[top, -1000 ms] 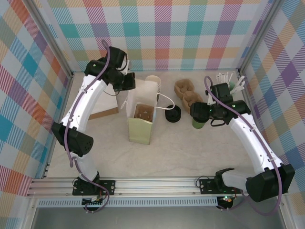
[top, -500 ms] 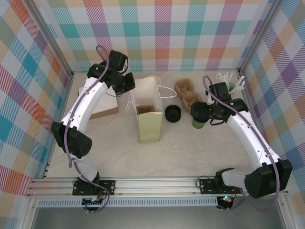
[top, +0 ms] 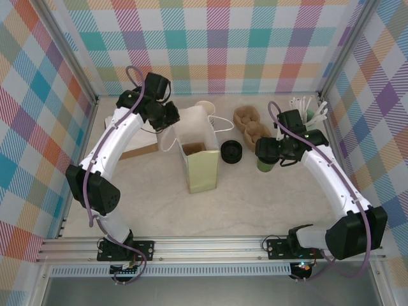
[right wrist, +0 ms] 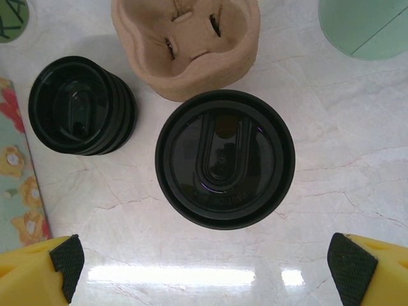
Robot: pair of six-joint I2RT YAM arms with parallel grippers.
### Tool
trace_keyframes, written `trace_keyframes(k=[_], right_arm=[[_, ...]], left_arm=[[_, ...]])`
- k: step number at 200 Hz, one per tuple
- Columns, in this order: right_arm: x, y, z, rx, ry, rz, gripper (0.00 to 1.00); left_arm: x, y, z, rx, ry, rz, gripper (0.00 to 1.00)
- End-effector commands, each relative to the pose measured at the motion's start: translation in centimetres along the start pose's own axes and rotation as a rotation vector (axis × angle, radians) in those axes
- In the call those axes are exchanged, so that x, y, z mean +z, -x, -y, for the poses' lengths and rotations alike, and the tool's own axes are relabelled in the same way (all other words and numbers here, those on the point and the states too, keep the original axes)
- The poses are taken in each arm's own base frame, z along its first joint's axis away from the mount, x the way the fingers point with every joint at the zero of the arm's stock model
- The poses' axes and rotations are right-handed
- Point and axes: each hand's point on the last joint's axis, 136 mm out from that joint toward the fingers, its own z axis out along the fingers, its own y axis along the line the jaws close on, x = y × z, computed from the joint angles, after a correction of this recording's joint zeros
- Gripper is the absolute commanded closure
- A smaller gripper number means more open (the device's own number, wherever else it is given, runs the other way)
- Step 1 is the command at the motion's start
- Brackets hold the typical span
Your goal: Pack the takeout coffee
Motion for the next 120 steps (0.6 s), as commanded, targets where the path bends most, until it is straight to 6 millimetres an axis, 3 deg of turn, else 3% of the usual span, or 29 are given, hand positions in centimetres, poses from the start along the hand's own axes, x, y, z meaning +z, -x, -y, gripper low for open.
trace_keyframes(k=[1,32,50,85,120], right_arm=[[0.0,-0.4,0.8,-0.021,-0.04,-0.026,0.0],[0.2,-1.1,1.0,-0.019,-0.043,-0.074,0.0],[0.8,-1.7,1.0,-0.02,-0.04,-0.125,0.0],[2.3,-2.6,0.8,-0.015,-0.027,-0.186,0.0],[3.9,-3.3,0.4,-0.008,-0.01,-0.244,0.0]], left_arm=[[-2.0,0.5,0.1,-0.002,-0.029,0.047,0.72],[-2.9,0.3,0.7,0.023,-0.078,0.036,0.53],[-3.9,0.5,0.7,0.051,-0.09,0.055,0.48],[-7.3,1.4,0.4,0.157,-0.11,0.178,0.44],[-11.0,1.7,-0.9,0.185,-0.165,0.345,0.28]])
